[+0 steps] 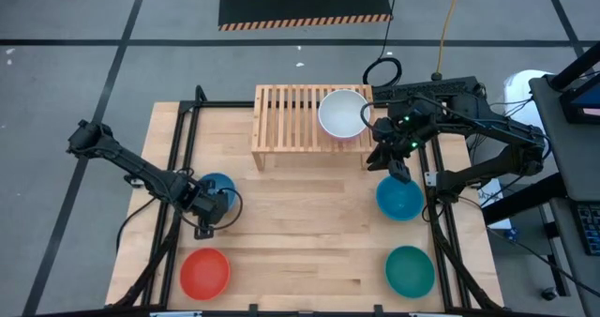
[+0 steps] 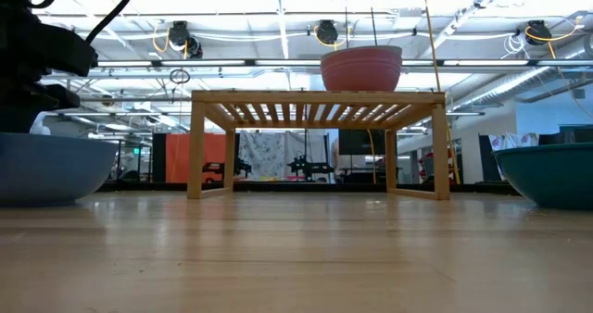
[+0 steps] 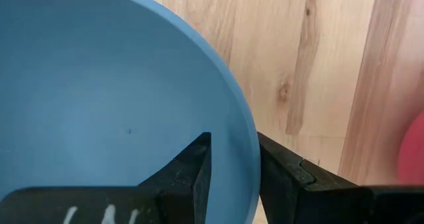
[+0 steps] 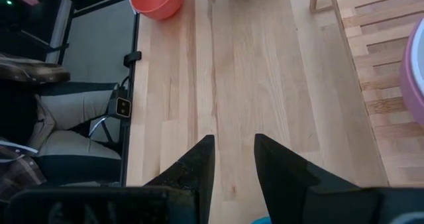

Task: Place and stack bowls onto a shelf
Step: Put the light blue bowl on the shelf

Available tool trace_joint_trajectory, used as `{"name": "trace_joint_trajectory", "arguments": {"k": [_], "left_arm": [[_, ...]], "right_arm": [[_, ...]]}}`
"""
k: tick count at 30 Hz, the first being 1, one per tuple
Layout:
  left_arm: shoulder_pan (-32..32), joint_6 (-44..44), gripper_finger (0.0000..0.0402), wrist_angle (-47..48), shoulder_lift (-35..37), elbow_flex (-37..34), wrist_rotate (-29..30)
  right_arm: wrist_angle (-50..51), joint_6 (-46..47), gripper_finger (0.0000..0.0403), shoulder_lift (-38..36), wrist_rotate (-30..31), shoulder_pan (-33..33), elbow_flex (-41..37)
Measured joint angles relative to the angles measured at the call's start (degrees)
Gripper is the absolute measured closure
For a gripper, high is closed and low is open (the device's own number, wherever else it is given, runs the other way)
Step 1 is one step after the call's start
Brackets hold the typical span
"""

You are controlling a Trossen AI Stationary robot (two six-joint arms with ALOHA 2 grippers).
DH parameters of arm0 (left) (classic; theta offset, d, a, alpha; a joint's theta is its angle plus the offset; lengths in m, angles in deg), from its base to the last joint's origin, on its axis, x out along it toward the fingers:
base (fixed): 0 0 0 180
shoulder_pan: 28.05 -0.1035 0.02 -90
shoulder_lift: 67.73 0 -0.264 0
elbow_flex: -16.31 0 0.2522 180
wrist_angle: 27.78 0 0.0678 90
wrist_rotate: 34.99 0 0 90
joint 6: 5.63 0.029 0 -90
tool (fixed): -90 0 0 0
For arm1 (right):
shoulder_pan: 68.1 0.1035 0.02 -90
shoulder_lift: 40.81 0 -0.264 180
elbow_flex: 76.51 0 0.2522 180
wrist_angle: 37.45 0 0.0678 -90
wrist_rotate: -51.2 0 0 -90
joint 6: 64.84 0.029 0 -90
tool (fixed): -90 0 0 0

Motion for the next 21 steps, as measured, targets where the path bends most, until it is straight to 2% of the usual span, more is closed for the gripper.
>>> {"name": "trace_joint_trajectory", "arguments": {"k": [10,19,21], "left_arm": [[0.00,0.80,0.0296,-0.02,0.00,0.00,-0.04],[0.00,1.46,0.0384,-0.11,0.10,0.17,-1.34],[0.00,1.52,0.0390,-0.10,0.12,0.20,-1.13]], "right_arm": [[-1.72,0.00,0.0301,-1.91,0.00,0.02,0.00],[-5.43,0.00,0.0301,-3.66,0.00,0.01,0.00],[-6.19,0.00,0.0301,-3.76,0.00,0.01,0.02]]}}
